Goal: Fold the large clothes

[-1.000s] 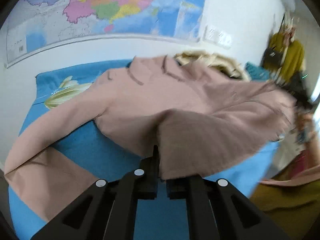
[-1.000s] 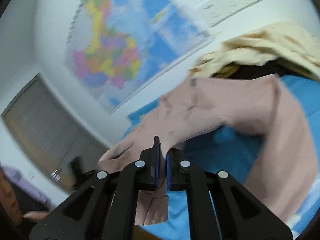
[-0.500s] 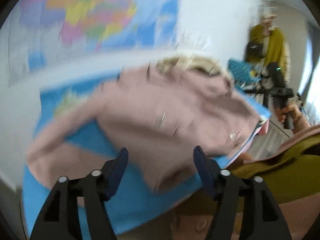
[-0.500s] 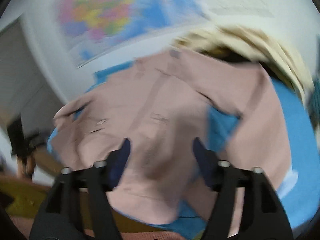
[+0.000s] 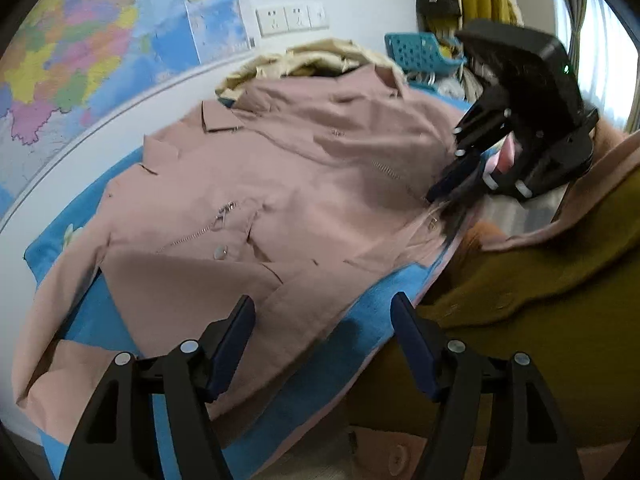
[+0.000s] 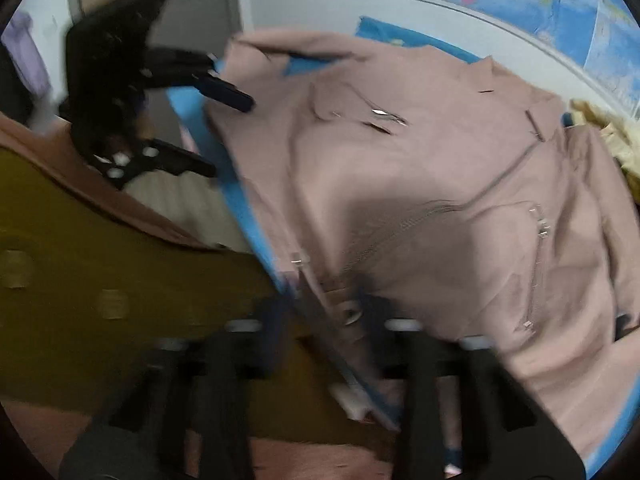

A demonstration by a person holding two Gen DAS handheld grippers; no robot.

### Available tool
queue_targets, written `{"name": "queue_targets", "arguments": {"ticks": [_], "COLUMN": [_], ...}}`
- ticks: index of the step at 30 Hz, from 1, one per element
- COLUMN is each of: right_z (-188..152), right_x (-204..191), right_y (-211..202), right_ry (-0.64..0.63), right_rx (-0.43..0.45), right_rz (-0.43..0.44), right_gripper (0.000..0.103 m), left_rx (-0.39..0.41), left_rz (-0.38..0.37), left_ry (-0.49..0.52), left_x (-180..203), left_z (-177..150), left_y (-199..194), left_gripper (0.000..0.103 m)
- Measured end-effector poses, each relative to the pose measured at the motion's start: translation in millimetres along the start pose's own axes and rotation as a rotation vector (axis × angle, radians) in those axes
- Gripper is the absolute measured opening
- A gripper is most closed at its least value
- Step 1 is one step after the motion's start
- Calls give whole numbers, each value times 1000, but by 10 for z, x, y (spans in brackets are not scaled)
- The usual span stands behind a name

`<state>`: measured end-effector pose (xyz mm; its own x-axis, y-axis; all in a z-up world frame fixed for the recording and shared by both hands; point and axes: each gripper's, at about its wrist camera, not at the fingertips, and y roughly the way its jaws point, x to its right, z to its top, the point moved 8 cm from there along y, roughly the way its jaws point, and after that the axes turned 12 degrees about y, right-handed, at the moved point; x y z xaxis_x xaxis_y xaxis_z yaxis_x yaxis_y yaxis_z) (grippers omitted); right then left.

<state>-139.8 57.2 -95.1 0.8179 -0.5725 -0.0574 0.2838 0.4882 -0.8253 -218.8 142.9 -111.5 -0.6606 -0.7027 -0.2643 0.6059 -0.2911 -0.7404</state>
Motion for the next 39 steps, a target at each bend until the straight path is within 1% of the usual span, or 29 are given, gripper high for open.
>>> {"name": "queue_targets", "arguments": {"ticks": [1,2,3,4,5,6,8,10,11,12,14,15,16,18,19,20,23,25,26,27,29,31,32,33,34,35,36,37,39], "right_z": [78,148,215,233,245,220,111,-31,-117,-128,-135,-144,-109,-10,36,84,218,322,374,425,481,467,434,425,418,431,442,458,572], "right_x": [25,54,84,81,51,8,-85,-129,-101,-84,-38,-21,12,54,83,138,320,461,499,540,582,611,619,617,626,636,646,672,767], "right_y": [-71,-124,-220,-267,-303,-272,-105,42,-9,-40,-163,-231,-333,-450,-462,-436,-345,-247,-200,-152,-3,162,210,240,245,209,163,113,-85], "right_ry": [4,13,22,18,-3,-24,-80,-114,-104,-74,-24,-13,15,61,85,131,246,292,300,305,280,268,268,266,265,265,271,285,318], "right_rx": [51,94,150,171,202,198,135,64,58,55,54,70,94,139,150,147,149,154,155,159,134,83,64,51,55,75,92,111,199], "right_rz": [-18,-38,-69,-81,-104,-112,-135,-144,-126,-82,7,20,65,136,152,167,172,123,117,91,38,25,33,50,50,58,64,65,72], "right_gripper": [2,1,1,1,2,2,2,6,6,7,17,25,29,36,40,47,48,54,60,69,76,72,59,43,40,30,18,15,9], "left_rx": [-20,-37,-52,-53,-44,-28,-17,-50,-62,-74,-90,-75,-43,55,100,144,159,115,96,66,17,-8,-14,-13,-4,11,39,56,94], "left_rz": [34,62,76,73,73,79,91,124,116,102,130,120,96,72,72,75,52,42,38,34,19,27,29,20,11,19,46,53,120], "left_ry": [-6,-17,-42,-90,-129,-195,-286,-328,-315,-259,-184,-170,-160,-138,-124,-102,-12,77,97,130,181,199,198,185,174,168,172,173,171], "left_x": [-34,-78,-129,-215,-287,-409,-592,-701,-676,-577,-473,-449,-415,-373,-357,-320,-129,44,66,124,225,235,233,229,226,222,216,218,144], "left_z": [-18,-34,-52,-68,-77,-89,-136,-244,-278,-312,-341,-329,-309,-189,-115,-23,149,207,224,223,210,209,220,245,279,321,385,428,553], "left_y": [56,88,106,112,88,58,32,60,73,83,36,-5,-92,-330,-425,-506,-453,-240,-149,-20,207,325,378,420,442,446,439,430,355], "left_gripper": [54,35,28,18,12,11,12,11,12,13,17,21,27,37,51,57,57,57,57,57,57,53,44,38,28,25,17,6,4]}}
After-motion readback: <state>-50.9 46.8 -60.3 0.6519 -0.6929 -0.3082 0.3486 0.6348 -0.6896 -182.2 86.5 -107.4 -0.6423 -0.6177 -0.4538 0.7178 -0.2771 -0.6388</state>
